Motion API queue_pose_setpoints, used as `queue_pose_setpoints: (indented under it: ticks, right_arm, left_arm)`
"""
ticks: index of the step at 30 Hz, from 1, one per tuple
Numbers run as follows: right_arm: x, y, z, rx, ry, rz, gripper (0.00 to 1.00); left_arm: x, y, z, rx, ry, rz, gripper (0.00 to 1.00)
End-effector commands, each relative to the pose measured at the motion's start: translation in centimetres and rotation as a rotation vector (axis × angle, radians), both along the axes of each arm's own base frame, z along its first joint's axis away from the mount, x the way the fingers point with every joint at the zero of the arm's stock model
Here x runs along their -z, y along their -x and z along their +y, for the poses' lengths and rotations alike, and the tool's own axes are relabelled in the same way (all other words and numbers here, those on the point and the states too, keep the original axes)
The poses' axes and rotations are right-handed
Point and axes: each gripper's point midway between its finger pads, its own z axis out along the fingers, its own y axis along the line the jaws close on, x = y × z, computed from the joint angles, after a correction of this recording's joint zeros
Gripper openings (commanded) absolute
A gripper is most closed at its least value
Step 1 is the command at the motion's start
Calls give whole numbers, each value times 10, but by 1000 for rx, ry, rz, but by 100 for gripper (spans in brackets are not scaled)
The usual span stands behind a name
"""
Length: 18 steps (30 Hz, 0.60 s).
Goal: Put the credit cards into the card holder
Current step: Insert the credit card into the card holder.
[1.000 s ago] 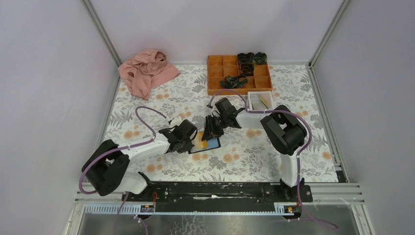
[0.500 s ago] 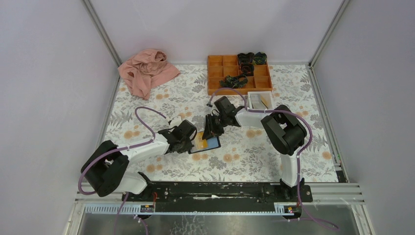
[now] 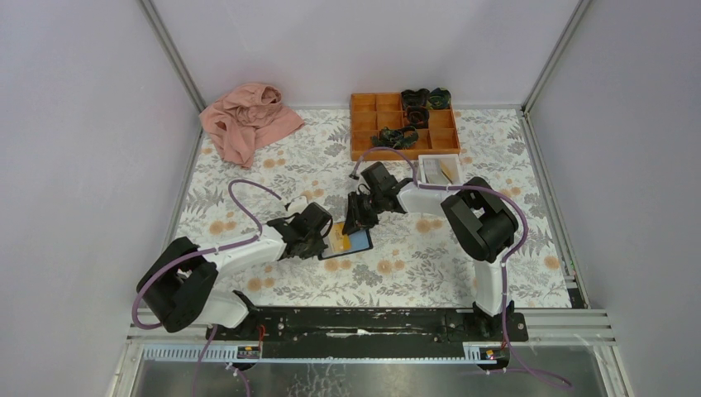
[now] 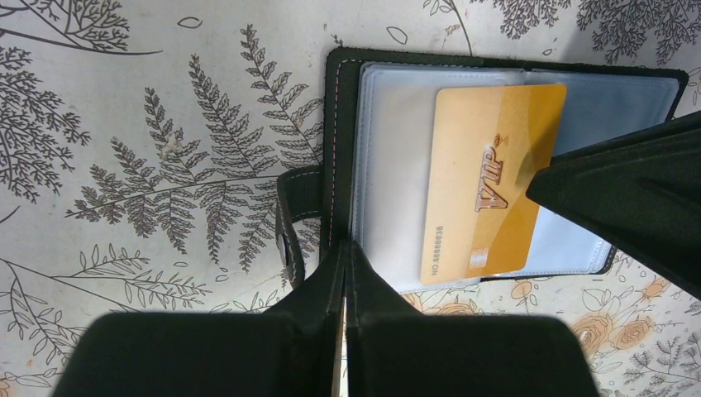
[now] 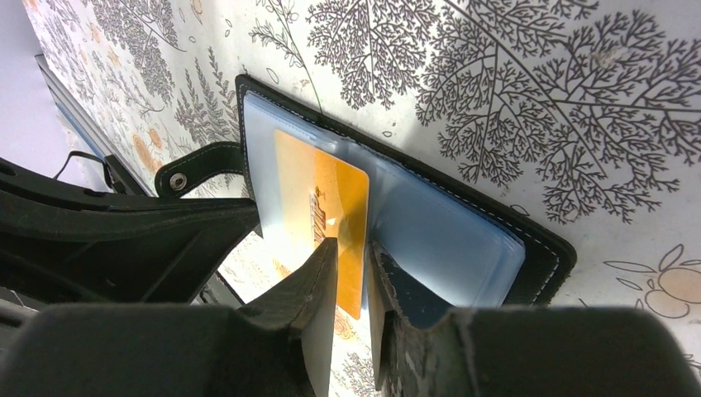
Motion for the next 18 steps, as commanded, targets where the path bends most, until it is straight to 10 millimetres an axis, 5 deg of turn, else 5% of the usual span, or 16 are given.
queue_pose_setpoints:
  ticks: [1, 18]
  right_arm:
    - [-28, -11, 12, -3, -52, -85, 26]
    - [-30, -8, 22, 0, -77, -70, 19]
  left_arm:
    - [19, 10, 8, 21, -34, 46, 0]
    - [21, 9, 5, 30, -25, 49, 0]
